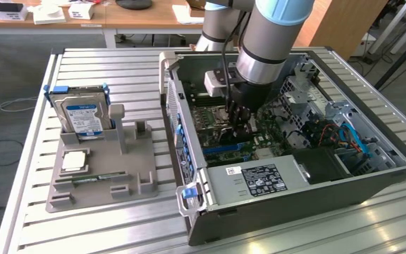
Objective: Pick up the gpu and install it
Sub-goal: 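Insert the gpu into the slot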
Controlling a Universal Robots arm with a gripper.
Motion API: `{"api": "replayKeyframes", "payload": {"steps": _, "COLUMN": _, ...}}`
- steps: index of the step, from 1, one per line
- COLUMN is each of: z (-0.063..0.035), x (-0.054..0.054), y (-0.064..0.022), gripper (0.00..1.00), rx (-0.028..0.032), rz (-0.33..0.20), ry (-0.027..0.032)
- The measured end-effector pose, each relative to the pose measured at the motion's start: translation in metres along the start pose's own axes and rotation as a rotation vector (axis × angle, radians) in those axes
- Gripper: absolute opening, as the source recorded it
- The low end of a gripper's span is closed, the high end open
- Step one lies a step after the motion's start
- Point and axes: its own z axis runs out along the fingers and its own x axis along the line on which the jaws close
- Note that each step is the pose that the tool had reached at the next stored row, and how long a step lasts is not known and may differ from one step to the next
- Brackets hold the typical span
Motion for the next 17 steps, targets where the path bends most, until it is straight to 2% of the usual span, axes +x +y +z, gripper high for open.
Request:
{"api": "replayKeyframes", "payload": {"steps": 11, "z": 0.0000, "x": 0.0000, "y": 0.0033, "gripper": 0.27, "rx": 0.0000, "rz": 0.000, "ry": 0.0002}}
{"api": "replayKeyframes", "payload": {"steps": 17, "z": 0.0032, "x": 0.0001, "y": 0.0033, "gripper": 0.27, "rx": -0.0001, "rz": 0.000, "ry": 0.0002}}
